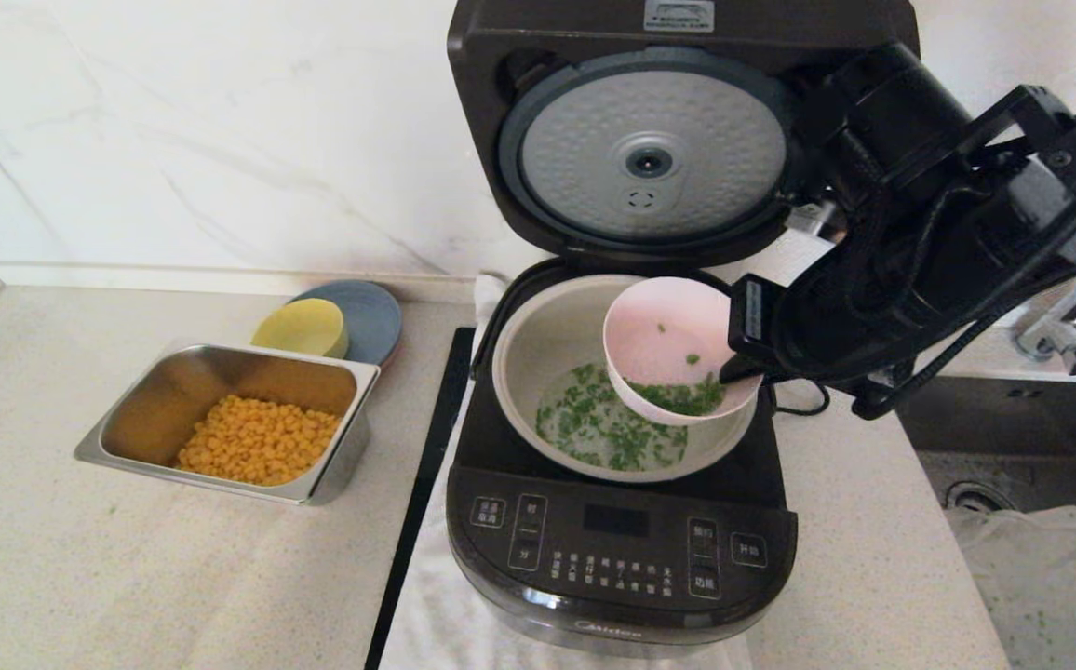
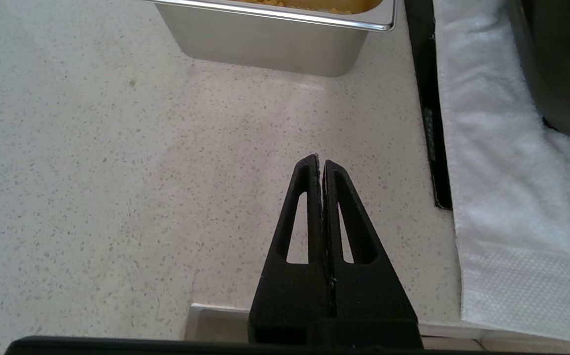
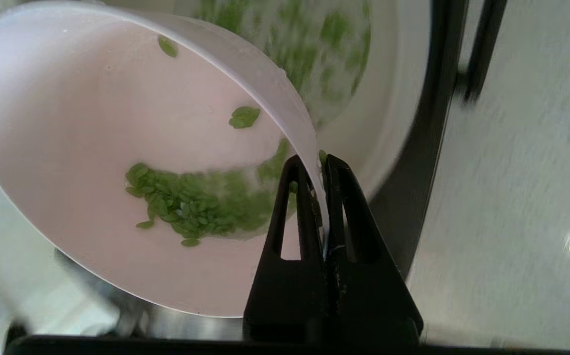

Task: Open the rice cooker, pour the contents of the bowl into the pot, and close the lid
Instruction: Fill a bowl with water from the tap

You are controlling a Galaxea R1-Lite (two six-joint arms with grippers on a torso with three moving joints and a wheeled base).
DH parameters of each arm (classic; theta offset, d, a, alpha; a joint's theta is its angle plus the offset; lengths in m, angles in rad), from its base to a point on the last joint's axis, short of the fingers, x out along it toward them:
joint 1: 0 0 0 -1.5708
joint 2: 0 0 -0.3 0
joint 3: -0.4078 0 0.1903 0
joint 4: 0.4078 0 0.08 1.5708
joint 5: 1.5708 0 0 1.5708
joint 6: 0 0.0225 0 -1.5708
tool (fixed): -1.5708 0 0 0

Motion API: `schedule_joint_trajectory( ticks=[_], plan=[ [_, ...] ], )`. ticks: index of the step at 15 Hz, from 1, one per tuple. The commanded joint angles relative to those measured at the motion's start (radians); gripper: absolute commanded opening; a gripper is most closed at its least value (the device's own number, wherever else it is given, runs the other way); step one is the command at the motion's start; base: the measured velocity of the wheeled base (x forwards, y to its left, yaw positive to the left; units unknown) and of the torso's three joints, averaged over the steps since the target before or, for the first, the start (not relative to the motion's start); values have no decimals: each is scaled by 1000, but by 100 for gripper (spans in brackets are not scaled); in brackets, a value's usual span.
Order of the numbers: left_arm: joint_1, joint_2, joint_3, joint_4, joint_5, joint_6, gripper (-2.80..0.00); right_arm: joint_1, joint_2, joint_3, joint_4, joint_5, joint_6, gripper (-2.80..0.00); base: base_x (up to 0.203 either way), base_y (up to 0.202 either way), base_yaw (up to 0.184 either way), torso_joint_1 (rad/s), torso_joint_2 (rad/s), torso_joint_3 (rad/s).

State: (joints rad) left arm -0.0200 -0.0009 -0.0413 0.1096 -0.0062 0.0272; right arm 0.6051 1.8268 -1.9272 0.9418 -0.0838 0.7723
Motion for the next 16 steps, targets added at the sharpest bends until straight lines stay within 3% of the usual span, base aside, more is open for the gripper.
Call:
schedule_joint_trajectory(
  ticks=[1, 7, 10, 13, 16],
  plan=[
    [0, -1, 0, 1, 0, 0, -280, -2, -57, 4, 46, 25, 7, -280, 0, 0, 0, 0, 0, 0],
    [0, -1, 0, 1, 0, 0, -280, -3, -191, 13, 187, 51, 8, -280, 0, 0, 0, 0, 0, 0],
    [0, -1, 0, 1, 0, 0, -280, -35, -278, 101, 222, 49, 8, -280, 0, 0, 0, 0, 0, 0],
    [0, -1, 0, 1, 0, 0, -280, -158, -375, 250, 222, 47, -1, -280, 0, 0, 0, 0, 0, 0],
    [0, -1, 0, 1, 0, 0, -280, -358, -462, 401, 212, 48, -56, -280, 0, 0, 0, 0, 0, 0]
  ],
)
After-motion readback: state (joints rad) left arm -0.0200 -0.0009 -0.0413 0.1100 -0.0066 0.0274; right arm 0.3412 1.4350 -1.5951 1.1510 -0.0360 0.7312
